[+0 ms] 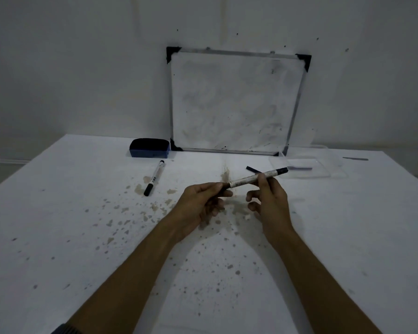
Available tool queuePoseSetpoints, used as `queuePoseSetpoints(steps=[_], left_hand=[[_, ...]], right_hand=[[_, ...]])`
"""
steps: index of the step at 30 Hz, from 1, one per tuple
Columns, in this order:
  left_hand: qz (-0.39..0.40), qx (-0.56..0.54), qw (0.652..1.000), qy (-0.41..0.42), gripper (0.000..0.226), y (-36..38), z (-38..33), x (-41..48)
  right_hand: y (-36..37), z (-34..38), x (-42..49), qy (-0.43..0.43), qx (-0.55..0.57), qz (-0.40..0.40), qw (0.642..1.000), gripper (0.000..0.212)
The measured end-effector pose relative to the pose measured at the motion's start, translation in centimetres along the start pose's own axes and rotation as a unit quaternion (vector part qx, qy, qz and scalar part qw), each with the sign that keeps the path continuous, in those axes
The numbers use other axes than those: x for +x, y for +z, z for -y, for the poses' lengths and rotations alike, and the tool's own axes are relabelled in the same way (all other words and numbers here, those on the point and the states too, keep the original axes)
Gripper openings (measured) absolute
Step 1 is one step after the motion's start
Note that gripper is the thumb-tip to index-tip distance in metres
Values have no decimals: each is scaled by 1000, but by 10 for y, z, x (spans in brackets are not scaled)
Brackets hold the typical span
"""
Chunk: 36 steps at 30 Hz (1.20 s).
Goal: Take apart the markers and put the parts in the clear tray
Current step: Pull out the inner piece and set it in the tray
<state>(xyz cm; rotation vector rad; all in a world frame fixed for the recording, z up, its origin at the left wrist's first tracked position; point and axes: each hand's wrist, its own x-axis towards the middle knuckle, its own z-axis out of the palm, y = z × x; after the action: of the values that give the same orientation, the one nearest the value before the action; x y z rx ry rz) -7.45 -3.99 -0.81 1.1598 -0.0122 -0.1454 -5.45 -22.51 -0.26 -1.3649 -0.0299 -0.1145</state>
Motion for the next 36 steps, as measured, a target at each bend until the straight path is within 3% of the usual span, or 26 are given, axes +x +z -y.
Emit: queuePoseSetpoints(steps=[4, 8, 13, 18, 22, 26, 31, 34, 36], left_hand=[[-8, 26, 999, 27, 21, -8, -4, -3], [-38, 81, 993, 75, 20, -10, -5, -5], [-91, 138, 981, 102, 21, -14, -3, -5], [-98, 196, 965, 145, 24, -7, 1, -6], [-89, 259, 950, 148, 28, -5, 9, -3], [-70, 329, 931, 145, 33, 12, 11, -5], [-15, 402, 902, 153, 22, 55, -10, 19], [19, 427, 888, 169, 17, 93, -20, 47], [32, 435, 883, 175, 16, 120, -24, 73]], right_hand=[[-7, 1, 3, 28, 16, -22, 999, 25], [-13, 0, 5, -36, -161, -12, 986, 29], [-17, -5, -1, -135, -403, 16, 905, 37], [-16, -12, -6, -154, -479, 61, 862, 34], [-13, -10, -6, -135, -507, 67, 848, 35], [-29, 6, -5, -76, -459, 67, 883, 43], [-87, 33, 28, -28, -462, -2, 886, 26], [-120, 38, 49, -12, -540, -57, 840, 33], [-141, 35, 54, -2, -594, -80, 800, 54]])
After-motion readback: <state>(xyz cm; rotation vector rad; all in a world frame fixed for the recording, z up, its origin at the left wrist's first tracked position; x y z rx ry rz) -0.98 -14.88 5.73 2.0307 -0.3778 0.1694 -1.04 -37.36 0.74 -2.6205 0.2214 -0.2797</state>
